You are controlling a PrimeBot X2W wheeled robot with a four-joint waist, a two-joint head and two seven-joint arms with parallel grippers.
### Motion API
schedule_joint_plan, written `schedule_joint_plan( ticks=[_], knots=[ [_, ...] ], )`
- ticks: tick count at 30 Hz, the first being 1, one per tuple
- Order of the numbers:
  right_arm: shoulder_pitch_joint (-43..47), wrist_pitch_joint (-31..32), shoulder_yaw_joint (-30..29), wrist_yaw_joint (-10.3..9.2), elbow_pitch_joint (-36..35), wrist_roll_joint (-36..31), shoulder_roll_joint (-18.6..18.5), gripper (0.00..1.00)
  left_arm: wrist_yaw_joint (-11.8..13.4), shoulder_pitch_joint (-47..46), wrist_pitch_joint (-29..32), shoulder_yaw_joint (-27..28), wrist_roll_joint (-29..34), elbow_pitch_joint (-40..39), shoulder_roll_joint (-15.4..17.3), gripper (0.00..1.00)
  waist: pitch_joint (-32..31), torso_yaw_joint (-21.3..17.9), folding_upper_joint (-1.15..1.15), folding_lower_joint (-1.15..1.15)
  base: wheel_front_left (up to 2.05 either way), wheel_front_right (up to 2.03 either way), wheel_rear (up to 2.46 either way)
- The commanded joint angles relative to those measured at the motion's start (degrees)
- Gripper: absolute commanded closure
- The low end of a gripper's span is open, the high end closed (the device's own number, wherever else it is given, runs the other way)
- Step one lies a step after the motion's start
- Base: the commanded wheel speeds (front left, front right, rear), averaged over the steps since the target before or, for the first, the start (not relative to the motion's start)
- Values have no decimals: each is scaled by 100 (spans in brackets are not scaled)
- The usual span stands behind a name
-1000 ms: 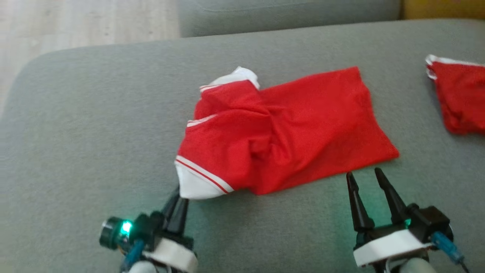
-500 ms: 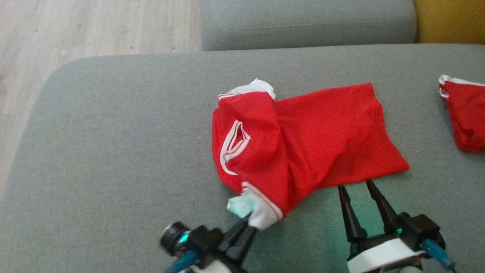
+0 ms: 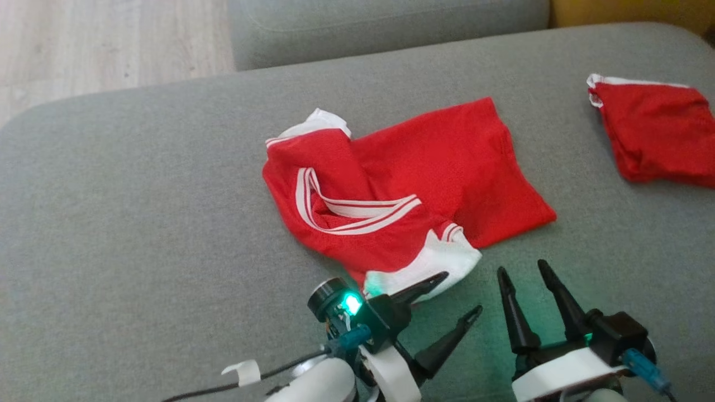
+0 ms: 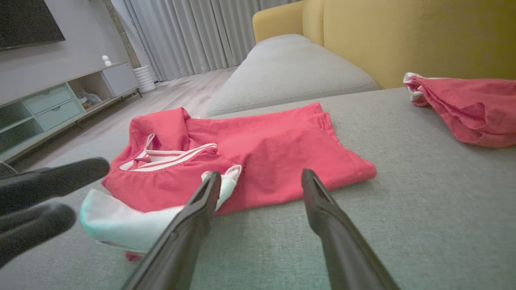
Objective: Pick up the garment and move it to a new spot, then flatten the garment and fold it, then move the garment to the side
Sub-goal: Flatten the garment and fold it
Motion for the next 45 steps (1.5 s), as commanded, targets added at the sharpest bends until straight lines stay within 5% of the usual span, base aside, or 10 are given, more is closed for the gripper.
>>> schedule_joint_plan(
  ticks=[1, 10, 16, 23, 25, 26, 29, 32, 37, 45],
  knots=[
    [-251, -38, 69, 37, -212, 10, -91, 0, 34, -342, -30, 127, 29, -83, -18, 0, 72, -43, 0, 0, 0, 0, 0],
    [-279, -38, 56, 37, -201, -8, -13, 0, 714, -455, 199, 413, 174, 404, 267, 0, 152, -52, 0, 0, 0, 0, 0],
    [-295, -38, 52, 37, -177, 15, -2, 0, 921, -386, 481, 625, -23, 623, 432, 0, 132, -109, 0, 0, 0, 0, 0],
    [-301, -38, 10, 37, -202, 17, -3, 0, 405, -22, 993, 451, -497, 607, 457, 0, 195, -122, 0, 0, 0, 0, 0],
    [-318, -38, -1, 37, -211, 19, 2, 0, 313, 22, 1006, 372, -541, 499, 468, 82, 226, -119, 0, 0, 0, 0, 0],
    [-325, -38, -7, 37, -215, 18, 4, 0, 275, 33, 960, 323, -534, 423, 474, 100, 239, -117, 0, 0, 0, 0, 0],
    [-335, -38, -20, 37, -222, 8, 8, 0, 246, 34, 750, 144, -336, 169, 537, 100, 269, -104, 0, 0, 0, 0, 0],
    [-331, -38, -50, 37, -227, 0, 8, 0, 505, -17, 538, -41, 152, -113, 712, 100, 286, -82, 0, 0, 0, 0, 0],
    [-285, -38, -135, 37, -247, -6, 14, 0, 1394, 104, 112, 228, 626, -746, 1120, 100, 274, 10, 0, 0, 0, 0, 0],
    [-176, -38, -208, 37, -261, -11, 35, 0, 2629, 1168, -309, 1390, -27, -1559, 1603, 100, 208, 378, 0, 0, 0, 0, 0]
  ],
)
